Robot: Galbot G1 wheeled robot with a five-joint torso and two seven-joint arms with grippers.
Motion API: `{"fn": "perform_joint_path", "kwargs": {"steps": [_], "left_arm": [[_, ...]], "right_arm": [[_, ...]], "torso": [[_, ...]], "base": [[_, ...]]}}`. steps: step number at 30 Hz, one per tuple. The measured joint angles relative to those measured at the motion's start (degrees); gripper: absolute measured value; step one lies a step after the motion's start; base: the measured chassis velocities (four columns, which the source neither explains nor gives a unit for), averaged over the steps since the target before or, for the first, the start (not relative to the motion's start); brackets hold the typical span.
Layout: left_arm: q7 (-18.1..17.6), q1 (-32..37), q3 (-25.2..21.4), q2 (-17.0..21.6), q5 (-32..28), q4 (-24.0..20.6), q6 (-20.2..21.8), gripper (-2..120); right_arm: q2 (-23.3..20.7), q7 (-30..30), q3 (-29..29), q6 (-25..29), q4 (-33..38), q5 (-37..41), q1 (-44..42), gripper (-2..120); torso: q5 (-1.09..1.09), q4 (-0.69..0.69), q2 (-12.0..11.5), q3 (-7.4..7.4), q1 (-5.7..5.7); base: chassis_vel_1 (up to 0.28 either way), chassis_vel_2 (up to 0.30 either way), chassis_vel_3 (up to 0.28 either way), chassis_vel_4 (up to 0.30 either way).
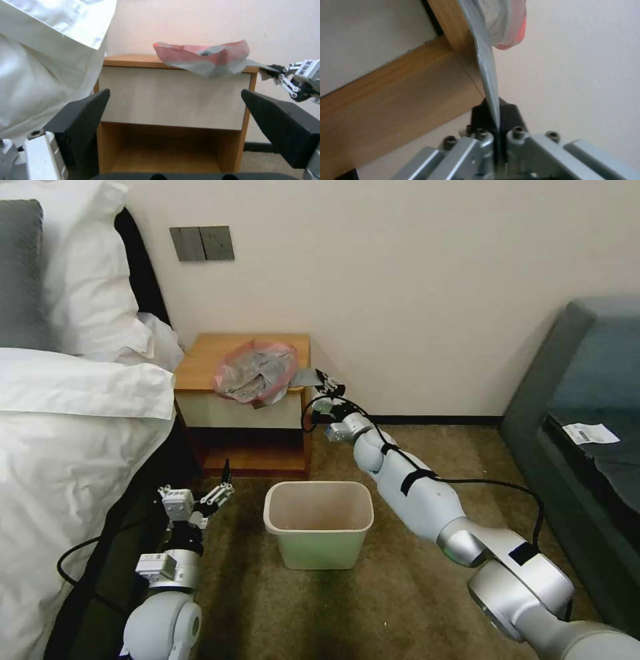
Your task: Pick up the garbage bag from the table and place it over the trash can.
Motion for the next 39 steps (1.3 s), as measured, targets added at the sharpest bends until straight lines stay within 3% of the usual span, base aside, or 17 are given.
{"fn": "perform_joint_path", "kwargs": {"steps": [11, 21, 25, 29, 33, 39], "left_arm": [[0.0, -0.4, 0.0, -0.2, 1.0, 1.2, -1.0, 99], [-0.6, -0.9, -0.1, 0.1, 1.1, 2.7, -1.2, 99], [-0.7, -0.9, 0.0, 0.1, 1.1, 2.8, -1.2, 99], [-0.9, -0.1, -0.2, -0.2, 1.3, 3.0, -1.4, 98], [-0.9, 0.0, 0.0, -0.5, 1.4, 3.5, -1.6, 98], [-1.0, -0.2, 0.7, -1.0, 1.8, 3.5, -1.7, 99]], "right_arm": [[-1.6, -0.3, 0.6, -0.2, 5.5, 2.1, -2.3, 0], [-4.3, -0.8, 0.3, -2.0, 20.2, 4.4, -12.7, 0], [-5.5, -1.5, 0.0, -5.7, 27.4, 4.5, -17.1, 0], [-11.0, -2.1, -2.5, -18.1, 40.5, 7.0, -26.0, 0], [-14.3, -3.7, -3.5, -22.7, 46.7, 7.7, -29.8, 0], [-17.3, -5.5, -5.1, -24.7, 50.5, 9.6, -32.4, 0]], "torso": [[-0.01, 0.00, 0.0, 0.00, 0.00], [0.00, 0.01, 0.0, 0.00, 0.00], [0.00, 0.01, 0.0, -0.01, -0.01], [0.01, -0.01, 0.0, -0.01, -0.01], [0.01, -0.01, 0.0, -0.01, -0.01], [0.00, 0.00, 0.0, -0.01, -0.01]], "base": [[0.000, 0.000, 0.000, 0.000], [0.000, 0.000, 0.000, 0.000], [0.000, 0.000, 0.000, 0.000], [0.000, 0.000, 0.000, 0.000], [0.000, 0.000, 0.000, 0.000], [0.000, 0.000, 0.000, 0.000]]}}
